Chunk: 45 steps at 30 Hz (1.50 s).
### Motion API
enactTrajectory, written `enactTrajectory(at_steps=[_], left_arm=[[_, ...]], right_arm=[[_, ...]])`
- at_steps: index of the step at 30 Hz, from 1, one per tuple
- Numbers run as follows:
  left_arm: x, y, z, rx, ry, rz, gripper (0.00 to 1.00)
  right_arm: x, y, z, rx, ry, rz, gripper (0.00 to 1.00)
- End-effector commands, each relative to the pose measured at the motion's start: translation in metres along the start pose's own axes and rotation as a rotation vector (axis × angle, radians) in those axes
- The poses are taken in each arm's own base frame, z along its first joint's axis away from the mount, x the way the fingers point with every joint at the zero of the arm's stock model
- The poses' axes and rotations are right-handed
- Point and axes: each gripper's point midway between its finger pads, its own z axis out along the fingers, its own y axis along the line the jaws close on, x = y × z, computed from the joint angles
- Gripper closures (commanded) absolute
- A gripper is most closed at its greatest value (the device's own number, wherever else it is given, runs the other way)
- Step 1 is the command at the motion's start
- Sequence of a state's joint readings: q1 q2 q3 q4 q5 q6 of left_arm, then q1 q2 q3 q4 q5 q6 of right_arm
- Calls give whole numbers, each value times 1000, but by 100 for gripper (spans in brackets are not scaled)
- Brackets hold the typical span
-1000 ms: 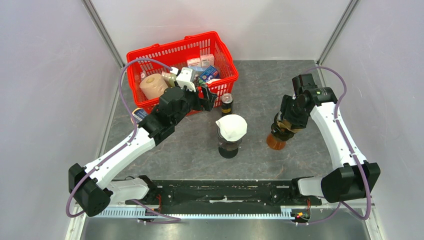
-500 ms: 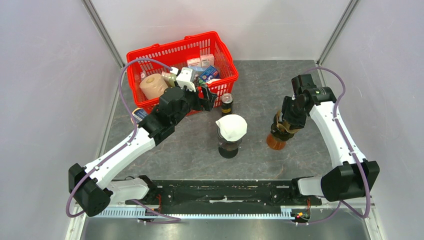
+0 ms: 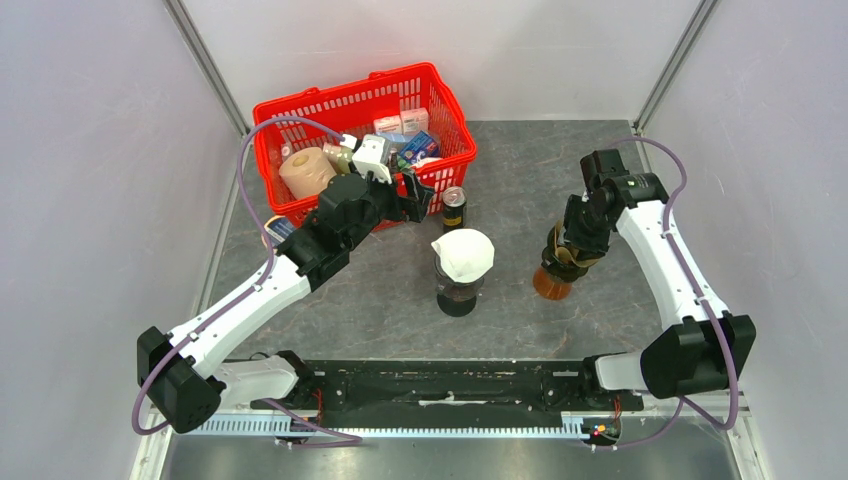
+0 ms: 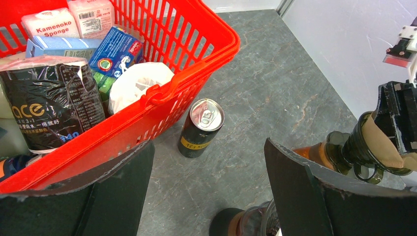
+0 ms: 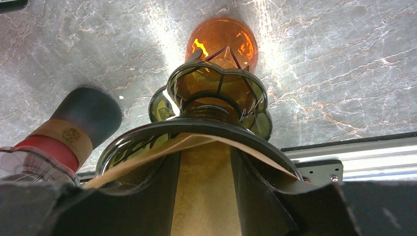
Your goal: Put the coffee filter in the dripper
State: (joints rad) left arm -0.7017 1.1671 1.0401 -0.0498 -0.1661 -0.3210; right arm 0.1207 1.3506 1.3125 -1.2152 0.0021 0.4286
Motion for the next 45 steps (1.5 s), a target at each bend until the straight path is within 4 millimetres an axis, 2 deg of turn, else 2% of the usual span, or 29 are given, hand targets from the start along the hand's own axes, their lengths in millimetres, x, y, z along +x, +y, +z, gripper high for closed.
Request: enactTrajectory(at_steps=[1,10,16,23,33,45], left_arm=[[-18,-1,0,-2,-54,-6,11],[-18,-1,1,-1,-54,-3,11],[-18,-1,1,0,-52,-1,11],[-17,-1,3,0,-49,-1,11],[-17,-2,2,7,-47,-2,11],[-16,-3,1,12,-43,0,11]], right_arm=[[2,-2,11,18,12,-3,50],[4,-2,19,14,32,-19,50],[3,-3,17,12,20,-49,51],[-10,3,5,-27,-86,-83,52],[-13,7,-12,-43,-101,-80,54],[-24,9,-41,-59,-170,-71,53]])
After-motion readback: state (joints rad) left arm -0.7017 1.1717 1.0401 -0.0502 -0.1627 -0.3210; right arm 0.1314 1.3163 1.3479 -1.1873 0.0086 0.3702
